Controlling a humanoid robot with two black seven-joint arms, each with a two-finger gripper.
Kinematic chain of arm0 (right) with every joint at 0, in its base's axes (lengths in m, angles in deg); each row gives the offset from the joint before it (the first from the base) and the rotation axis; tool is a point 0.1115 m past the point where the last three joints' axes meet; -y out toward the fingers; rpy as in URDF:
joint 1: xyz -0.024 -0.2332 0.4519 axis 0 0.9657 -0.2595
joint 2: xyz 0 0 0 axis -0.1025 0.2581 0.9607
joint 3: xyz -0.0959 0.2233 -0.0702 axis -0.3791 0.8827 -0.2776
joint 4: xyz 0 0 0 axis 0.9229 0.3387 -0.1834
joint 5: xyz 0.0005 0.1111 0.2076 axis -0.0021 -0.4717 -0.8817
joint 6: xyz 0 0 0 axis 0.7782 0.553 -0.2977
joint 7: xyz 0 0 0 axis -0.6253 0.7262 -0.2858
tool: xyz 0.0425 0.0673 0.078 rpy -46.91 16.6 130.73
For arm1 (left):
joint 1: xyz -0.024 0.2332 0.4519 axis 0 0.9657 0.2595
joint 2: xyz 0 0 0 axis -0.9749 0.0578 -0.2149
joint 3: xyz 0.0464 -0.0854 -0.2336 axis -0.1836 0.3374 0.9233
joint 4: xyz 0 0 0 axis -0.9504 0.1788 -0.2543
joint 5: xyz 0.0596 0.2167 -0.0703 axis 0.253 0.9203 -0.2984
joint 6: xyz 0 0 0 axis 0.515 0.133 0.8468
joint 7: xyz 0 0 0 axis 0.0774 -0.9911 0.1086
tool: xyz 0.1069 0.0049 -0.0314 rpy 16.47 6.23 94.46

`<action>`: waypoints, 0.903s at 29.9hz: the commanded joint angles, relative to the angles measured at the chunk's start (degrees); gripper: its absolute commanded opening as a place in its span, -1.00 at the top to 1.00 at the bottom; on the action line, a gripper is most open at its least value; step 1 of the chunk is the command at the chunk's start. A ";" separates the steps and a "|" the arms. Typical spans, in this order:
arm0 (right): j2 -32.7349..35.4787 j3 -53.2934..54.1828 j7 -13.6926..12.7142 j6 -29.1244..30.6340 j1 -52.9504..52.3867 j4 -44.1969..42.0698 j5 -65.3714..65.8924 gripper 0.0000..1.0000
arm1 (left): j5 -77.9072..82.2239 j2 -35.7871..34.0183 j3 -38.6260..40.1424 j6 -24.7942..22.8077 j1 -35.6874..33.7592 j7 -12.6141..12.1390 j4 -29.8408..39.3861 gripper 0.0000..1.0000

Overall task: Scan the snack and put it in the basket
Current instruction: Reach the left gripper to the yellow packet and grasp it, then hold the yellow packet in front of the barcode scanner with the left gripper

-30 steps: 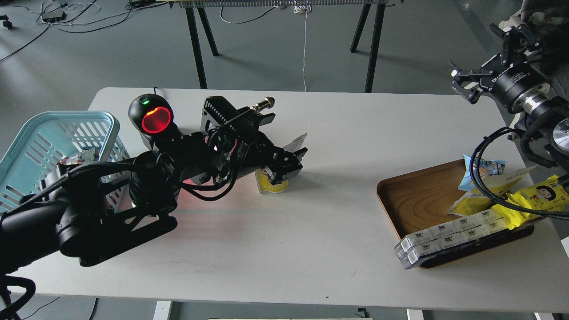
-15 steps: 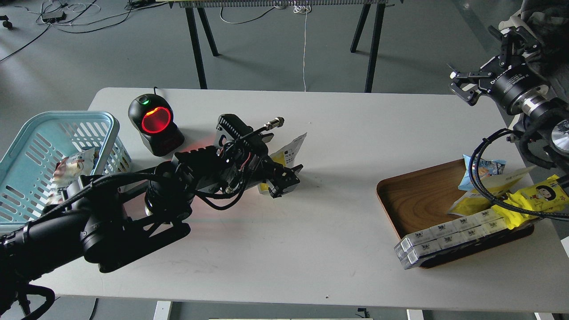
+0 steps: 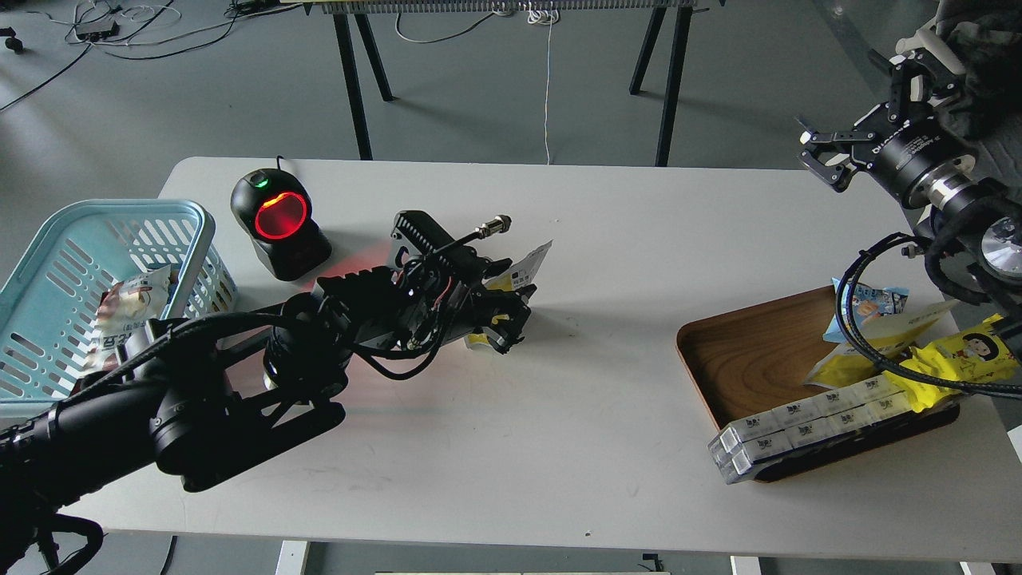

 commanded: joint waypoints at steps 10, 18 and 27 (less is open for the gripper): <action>0.00 0.11 0.00 0.00 0.01 -0.09 0.00 -0.96 | -0.01 0.69 0.14 0.00 0.95 -0.42 0.42 0.99; 0.00 0.11 0.00 0.00 0.09 0.00 0.00 -0.96 | -0.01 -3.26 2.77 0.00 -0.55 -0.16 4.89 0.99; -0.96 0.28 0.00 0.00 0.27 0.00 0.00 -0.96 | -1.68 -12.31 11.81 0.00 -1.60 -0.51 11.85 0.99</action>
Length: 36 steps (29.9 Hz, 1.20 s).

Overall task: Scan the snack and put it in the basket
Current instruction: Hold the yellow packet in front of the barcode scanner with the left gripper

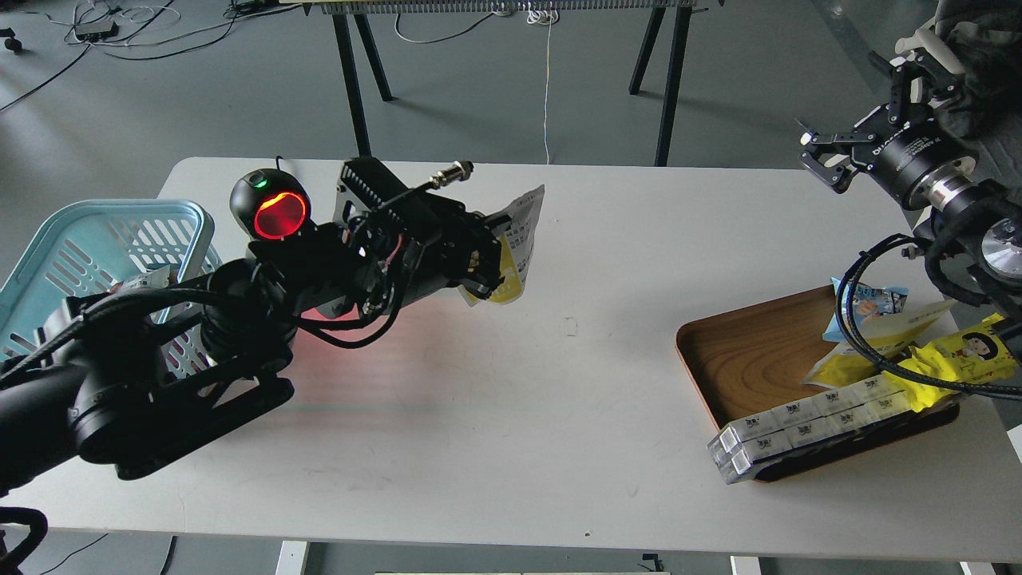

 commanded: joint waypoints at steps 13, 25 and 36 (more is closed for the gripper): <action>-1.04 0.09 0.00 -0.08 -0.12 0.08 0.00 -0.96 | -24.27 -15.70 14.89 0.00 0.28 -0.33 0.90 0.99; -1.04 0.18 0.00 -0.61 -0.38 0.26 0.00 -0.96 | -23.84 -17.28 12.88 0.00 8.81 -0.42 1.08 0.99; -1.04 0.00 0.00 -0.61 -0.30 0.17 0.00 -0.96 | -19.26 -18.78 7.60 0.00 8.64 -0.07 1.16 0.99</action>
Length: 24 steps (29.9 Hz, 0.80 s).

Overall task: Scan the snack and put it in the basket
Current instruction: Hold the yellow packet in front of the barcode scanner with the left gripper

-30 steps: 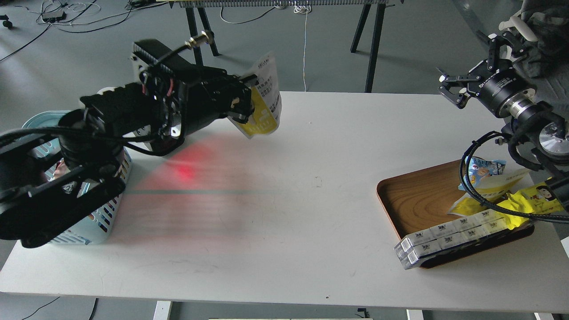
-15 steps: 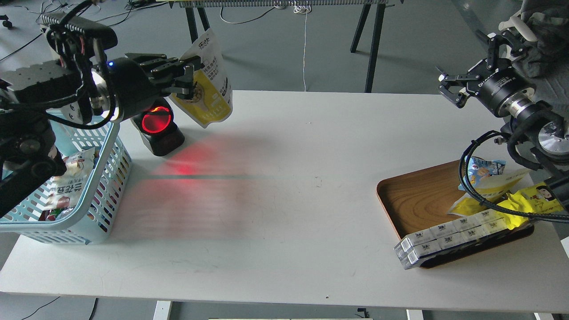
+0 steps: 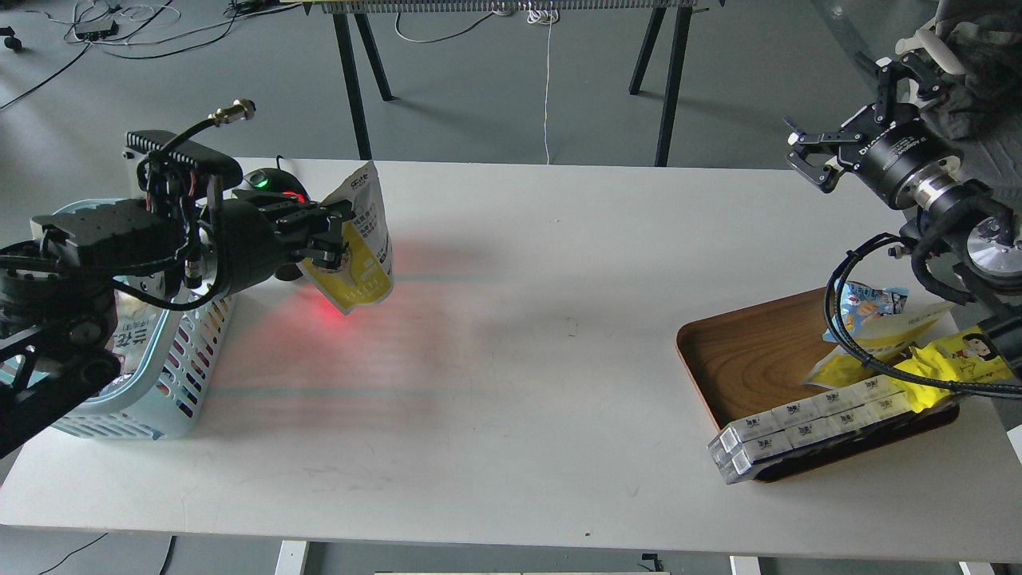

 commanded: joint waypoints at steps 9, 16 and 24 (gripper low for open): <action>0.00 -0.11 0.00 -0.06 0.00 0.08 0.00 -0.96 | 0.58 0.35 -2.13 0.00 -5.34 0.92 0.12 0.99; 0.00 -0.11 0.00 -0.06 0.00 0.08 0.00 -0.96 | 0.66 -0.35 -11.88 0.00 -12.46 0.92 0.12 0.99; 0.08 -0.11 -0.09 -0.06 0.18 0.08 0.00 -0.96 | 5.15 -0.27 -13.30 0.00 -13.34 1.09 0.04 0.99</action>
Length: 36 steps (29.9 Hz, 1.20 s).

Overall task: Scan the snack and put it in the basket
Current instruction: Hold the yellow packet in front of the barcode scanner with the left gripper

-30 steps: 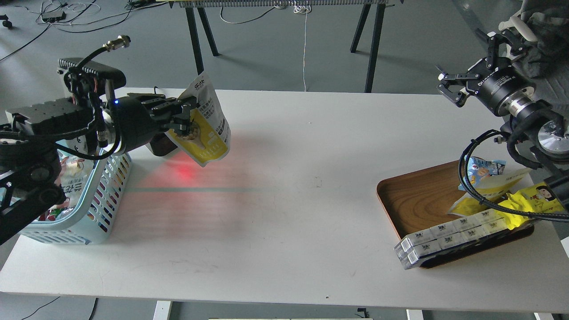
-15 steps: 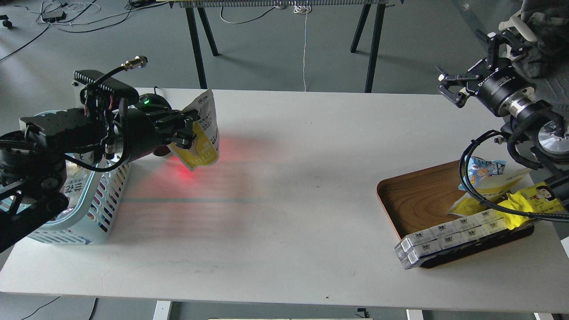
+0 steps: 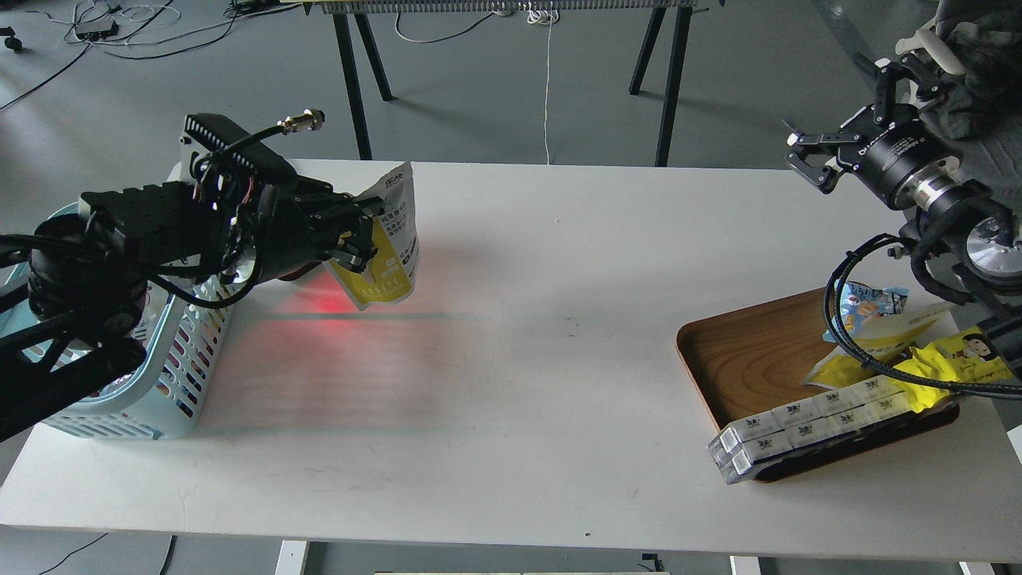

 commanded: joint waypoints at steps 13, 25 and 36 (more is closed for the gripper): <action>0.00 0.00 -0.09 0.00 0.12 0.19 0.00 -0.96 | 2.15 0.09 -0.21 0.00 -2.18 0.07 -0.15 0.99; 0.00 0.00 0.00 0.00 0.21 0.19 0.00 -0.96 | 5.49 -0.35 -1.08 0.00 -2.09 0.15 -1.12 0.99; 0.00 -0.09 0.00 0.00 0.39 0.01 0.00 -0.96 | 5.49 -3.25 -1.08 0.00 -1.92 1.74 -3.05 0.99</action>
